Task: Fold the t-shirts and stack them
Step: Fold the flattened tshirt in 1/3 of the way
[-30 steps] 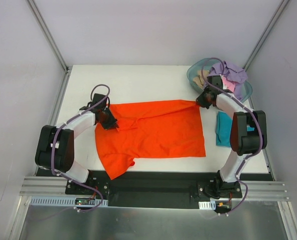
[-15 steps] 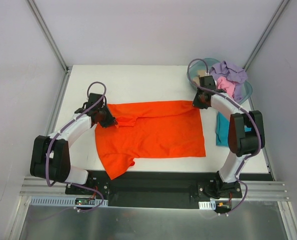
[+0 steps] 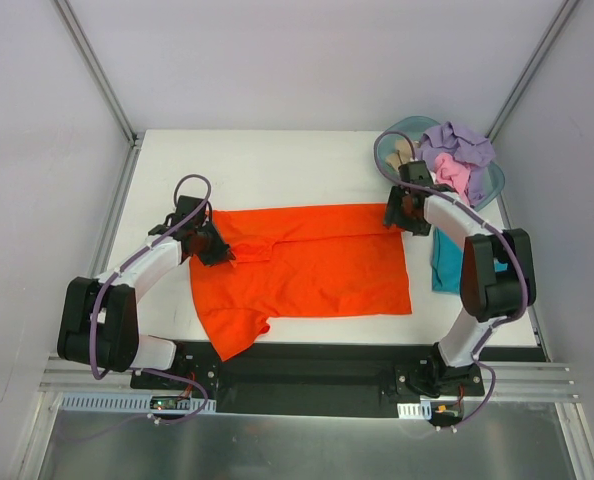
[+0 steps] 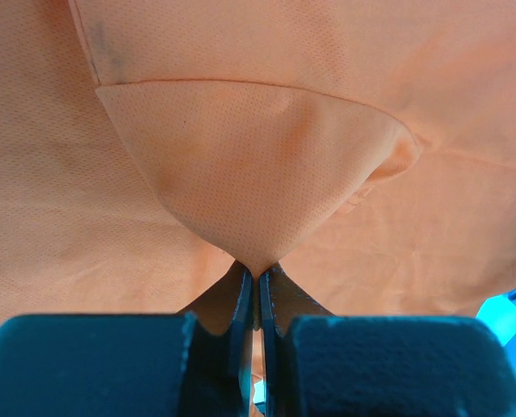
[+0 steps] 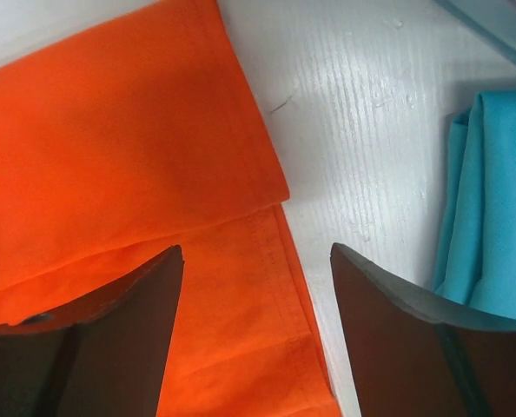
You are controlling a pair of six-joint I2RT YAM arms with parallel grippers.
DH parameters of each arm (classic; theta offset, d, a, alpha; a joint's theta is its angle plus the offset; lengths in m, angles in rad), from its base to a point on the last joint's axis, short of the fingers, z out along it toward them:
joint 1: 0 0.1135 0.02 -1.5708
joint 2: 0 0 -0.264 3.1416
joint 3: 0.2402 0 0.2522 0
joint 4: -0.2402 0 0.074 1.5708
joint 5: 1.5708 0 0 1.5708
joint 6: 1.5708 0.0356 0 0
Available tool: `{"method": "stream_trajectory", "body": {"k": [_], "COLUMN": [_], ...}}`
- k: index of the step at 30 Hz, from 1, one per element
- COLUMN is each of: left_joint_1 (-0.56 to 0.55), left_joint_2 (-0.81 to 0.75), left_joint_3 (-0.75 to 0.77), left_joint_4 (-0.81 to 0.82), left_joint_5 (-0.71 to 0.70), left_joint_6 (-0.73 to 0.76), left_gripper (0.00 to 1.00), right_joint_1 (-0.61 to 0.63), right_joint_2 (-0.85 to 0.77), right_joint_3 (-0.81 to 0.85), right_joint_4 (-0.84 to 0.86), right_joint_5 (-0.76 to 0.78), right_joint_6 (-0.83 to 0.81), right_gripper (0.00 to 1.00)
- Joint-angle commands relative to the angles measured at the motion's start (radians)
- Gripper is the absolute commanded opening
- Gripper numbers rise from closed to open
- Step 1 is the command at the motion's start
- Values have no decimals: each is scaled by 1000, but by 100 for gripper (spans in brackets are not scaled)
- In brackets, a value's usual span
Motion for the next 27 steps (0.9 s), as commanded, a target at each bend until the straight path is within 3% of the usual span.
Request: {"method": "stream_trajectory", "body": {"k": [1,3,4,10,17,23,27], "left_joint_1": [10,10,10,15,16,16,16], "left_joint_2": [-14,-10,-8,18,18,-4,-60], "left_joint_3": [-1,-5,-10,-31,-73,-70,-36], "left_joint_4": [-2,0,-3,-20,-48,-81,-100], "left_joint_5": [17,15,15,17,28,31,51], "left_joint_6": [-11,-20,-22,-25,-22,-11,20], "left_gripper": [0,0,0,2,17,39,71], "right_joint_1": [17,23,23,35,71,78,81], "right_joint_2": [-118,-133,-147,-207,-250,-276,-296], "right_joint_3": [51,50,48,8,-6,-7,-10], "right_joint_4": [-22,-21,-16,16,42,53,68], "right_joint_5": [-35,-60,-84,-148,-195,-196,-245], "right_joint_6": [-42,-55,-65,-91,-125,-136,-137], "right_gripper": [76,87,99,100,99,100,97]}}
